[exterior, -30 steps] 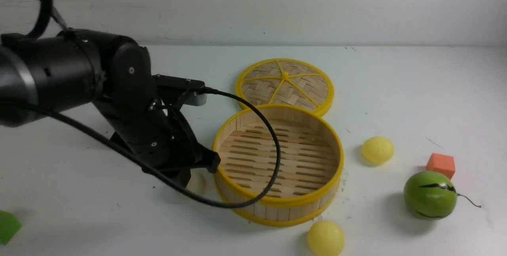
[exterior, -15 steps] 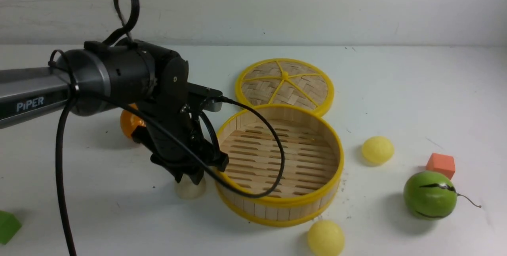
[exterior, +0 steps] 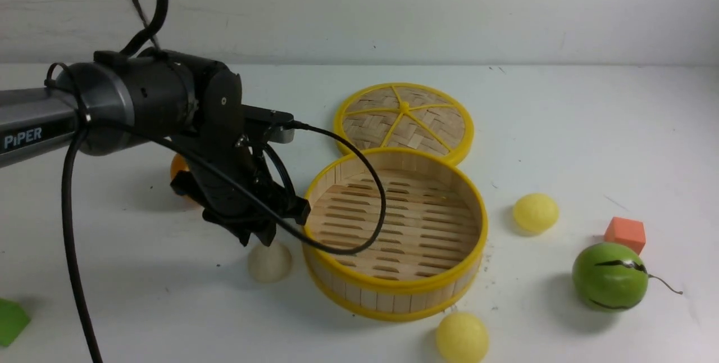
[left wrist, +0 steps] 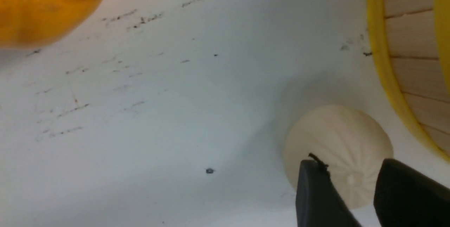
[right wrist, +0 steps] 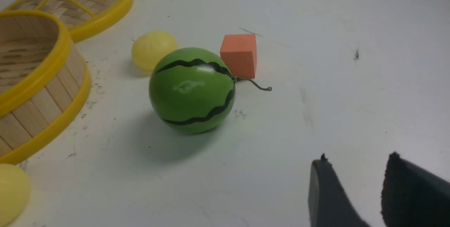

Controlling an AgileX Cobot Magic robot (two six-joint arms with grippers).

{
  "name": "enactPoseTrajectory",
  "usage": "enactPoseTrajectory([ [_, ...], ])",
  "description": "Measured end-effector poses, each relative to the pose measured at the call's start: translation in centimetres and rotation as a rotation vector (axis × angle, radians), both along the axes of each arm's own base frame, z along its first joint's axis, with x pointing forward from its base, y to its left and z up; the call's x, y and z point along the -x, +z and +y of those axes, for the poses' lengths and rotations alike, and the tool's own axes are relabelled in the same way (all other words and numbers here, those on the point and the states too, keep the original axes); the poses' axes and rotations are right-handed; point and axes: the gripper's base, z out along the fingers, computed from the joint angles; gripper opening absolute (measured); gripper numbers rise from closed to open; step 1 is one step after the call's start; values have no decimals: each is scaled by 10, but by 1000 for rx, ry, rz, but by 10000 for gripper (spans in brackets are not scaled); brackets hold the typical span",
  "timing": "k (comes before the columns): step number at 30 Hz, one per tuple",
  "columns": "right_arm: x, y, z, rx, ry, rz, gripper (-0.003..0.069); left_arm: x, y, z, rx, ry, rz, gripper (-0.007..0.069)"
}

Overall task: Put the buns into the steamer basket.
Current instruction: Use the left arm to grab a steamed stuffed bun

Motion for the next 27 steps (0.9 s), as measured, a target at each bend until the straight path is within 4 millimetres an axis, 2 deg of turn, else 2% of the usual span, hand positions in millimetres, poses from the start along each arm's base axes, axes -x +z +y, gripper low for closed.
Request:
enactPoseTrajectory([
  [5, 0, 0, 0, 0, 0, 0, 239, 1, -1, -3, 2, -8, -1, 242],
  [14, 0, 0, 0, 0, 0, 0, 239, -4, -25, -5, -32, -14, 52, 242],
  [23, 0, 0, 0, 0, 0, 0, 239, -5, -25, -5, -31, -14, 48, 232],
  [24, 0, 0, 0, 0, 0, 0, 239, -5, -25, -5, -31, -14, 48, 202],
  [25, 0, 0, 0, 0, 0, 0, 239, -5, -25, -5, -31, -14, 48, 202],
  [27, 0, 0, 0, 0, 0, 0, 239, -5, -25, -5, -31, -14, 49, 113],
])
